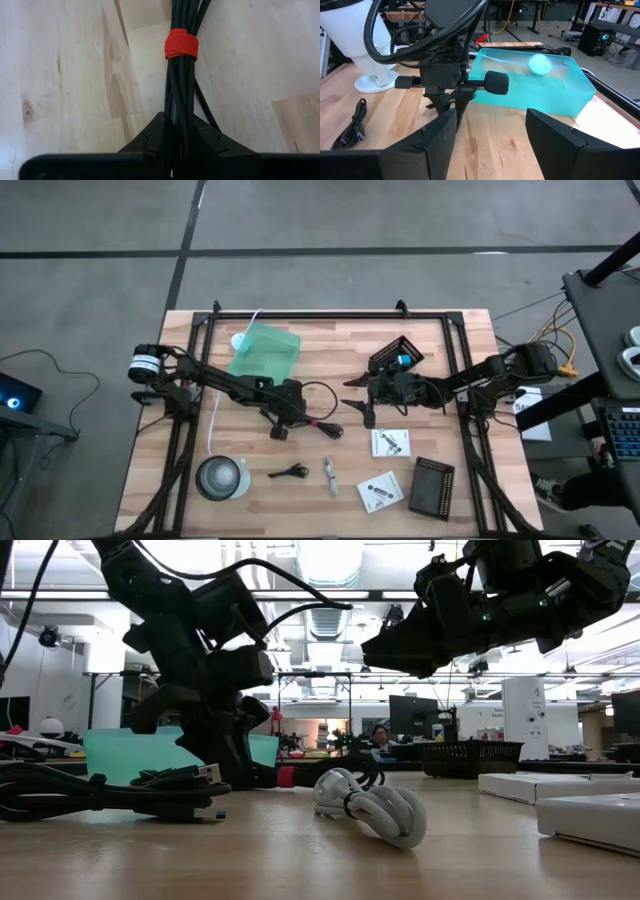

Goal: Pick and place items into bin
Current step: Put the top right black charger cable into the light blue bin

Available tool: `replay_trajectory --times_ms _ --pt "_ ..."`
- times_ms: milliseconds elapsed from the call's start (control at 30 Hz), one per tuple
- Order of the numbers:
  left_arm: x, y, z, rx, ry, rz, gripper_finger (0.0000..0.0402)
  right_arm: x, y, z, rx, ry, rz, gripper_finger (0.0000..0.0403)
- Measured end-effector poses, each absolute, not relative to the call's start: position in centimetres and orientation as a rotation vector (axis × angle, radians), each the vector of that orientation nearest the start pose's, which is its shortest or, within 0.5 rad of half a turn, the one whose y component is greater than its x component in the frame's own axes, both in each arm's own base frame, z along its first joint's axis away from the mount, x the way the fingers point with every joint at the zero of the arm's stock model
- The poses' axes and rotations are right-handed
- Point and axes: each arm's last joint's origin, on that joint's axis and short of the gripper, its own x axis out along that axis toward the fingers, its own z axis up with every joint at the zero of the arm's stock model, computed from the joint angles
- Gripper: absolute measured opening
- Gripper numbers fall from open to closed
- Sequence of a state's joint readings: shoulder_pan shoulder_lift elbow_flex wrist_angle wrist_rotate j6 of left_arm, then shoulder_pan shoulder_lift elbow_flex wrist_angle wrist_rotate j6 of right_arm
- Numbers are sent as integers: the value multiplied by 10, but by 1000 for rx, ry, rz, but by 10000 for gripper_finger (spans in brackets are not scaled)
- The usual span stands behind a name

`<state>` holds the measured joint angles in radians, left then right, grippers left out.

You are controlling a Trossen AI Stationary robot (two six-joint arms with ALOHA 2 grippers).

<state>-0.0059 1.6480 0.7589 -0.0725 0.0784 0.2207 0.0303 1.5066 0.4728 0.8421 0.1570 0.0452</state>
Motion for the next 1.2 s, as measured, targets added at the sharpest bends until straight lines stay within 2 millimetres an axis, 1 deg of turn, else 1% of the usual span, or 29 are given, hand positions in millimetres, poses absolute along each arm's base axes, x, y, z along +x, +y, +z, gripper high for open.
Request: replay_trajectory --times_ms 67,167,333,433,600,767,867,967,1067,1200 --pt "298 -4 139 170 939 -178 40 275 4 169 27 188 -131 224" --pt "303 -4 150 173 917 -172 39 275 4 169 27 188 -131 224" --pt "310 -2 170 206 950 -121 39 275 4 169 27 187 -131 224" --pt "313 1 188 252 997 -43 38 275 4 169 28 187 -131 224" --pt "311 7 221 343 1098 109 38 275 4 169 27 186 -131 224" --pt "309 20 253 412 1163 141 38 275 4 169 27 184 -131 224" --pt "308 34 265 463 1189 176 38 275 4 169 27 184 -131 224" --pt "304 55 272 464 1221 247 38 275 4 169 28 184 -131 224" --pt "296 80 271 412 1275 311 38 275 4 169 27 184 -131 224" --pt "278 113 268 297 1360 419 38 275 4 169 27 184 -131 224"
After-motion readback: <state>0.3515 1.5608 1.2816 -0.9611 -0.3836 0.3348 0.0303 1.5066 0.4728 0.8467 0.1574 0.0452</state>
